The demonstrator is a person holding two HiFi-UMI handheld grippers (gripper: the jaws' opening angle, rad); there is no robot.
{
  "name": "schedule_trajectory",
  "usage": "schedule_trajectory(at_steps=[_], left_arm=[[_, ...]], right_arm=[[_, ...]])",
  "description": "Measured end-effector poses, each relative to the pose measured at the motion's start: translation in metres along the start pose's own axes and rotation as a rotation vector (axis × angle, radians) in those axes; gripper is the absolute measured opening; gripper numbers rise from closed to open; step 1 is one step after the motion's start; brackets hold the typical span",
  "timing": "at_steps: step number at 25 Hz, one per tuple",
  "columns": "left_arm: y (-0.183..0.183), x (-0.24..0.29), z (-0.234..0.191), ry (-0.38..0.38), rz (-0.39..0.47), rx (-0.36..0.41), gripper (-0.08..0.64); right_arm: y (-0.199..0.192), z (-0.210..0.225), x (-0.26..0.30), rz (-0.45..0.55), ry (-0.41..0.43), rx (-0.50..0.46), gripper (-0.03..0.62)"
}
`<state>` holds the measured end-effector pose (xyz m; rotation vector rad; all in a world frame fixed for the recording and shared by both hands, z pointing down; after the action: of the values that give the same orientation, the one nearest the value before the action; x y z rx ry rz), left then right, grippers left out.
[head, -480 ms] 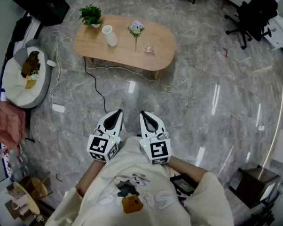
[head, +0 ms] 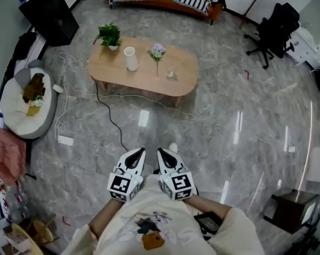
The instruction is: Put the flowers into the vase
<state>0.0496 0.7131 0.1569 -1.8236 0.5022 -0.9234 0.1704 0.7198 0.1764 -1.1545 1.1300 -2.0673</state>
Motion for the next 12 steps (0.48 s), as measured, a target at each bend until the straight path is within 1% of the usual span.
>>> schedule_trajectory(at_steps=[1, 3, 5, 6, 9, 10, 12], left_arm=[[-0.004, -0.004, -0.003, -0.002, -0.003, -0.005, 0.009], [-0.012, -0.014, -0.007, 0.0, -0.011, -0.014, 0.008], [-0.017, -0.022, -0.01, 0.003, -0.02, -0.03, 0.008], [-0.019, -0.025, -0.012, 0.005, -0.027, -0.043, 0.008], [-0.023, -0.029, -0.026, 0.01, -0.052, -0.083, 0.008], [-0.023, -0.031, -0.032, 0.012, -0.05, -0.092, 0.008], [-0.022, -0.036, -0.042, 0.018, -0.033, -0.101, 0.008]], right_arm=[[-0.006, -0.004, 0.002, -0.007, 0.01, 0.014, 0.005], [-0.016, -0.011, 0.003, -0.024, 0.002, 0.031, 0.005], [-0.024, -0.02, 0.0, -0.053, -0.005, 0.029, 0.005], [-0.028, -0.024, 0.002, -0.082, 0.005, 0.021, 0.005], [-0.045, -0.043, 0.017, -0.21, 0.086, -0.023, 0.005], [-0.049, -0.05, 0.022, -0.232, 0.111, -0.032, 0.005], [-0.051, -0.056, 0.03, -0.236, 0.132, -0.029, 0.005]])
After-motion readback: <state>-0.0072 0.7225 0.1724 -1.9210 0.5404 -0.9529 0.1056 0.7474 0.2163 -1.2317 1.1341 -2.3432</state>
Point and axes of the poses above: the fingertips, and each gripper's own axes: x forward along the fingers, z to its right, y out of its top, the point moved 6 cm from there along -x, backward along the fingers, and after that the axes turned 2 degrees about x, right-handed, at the moved point
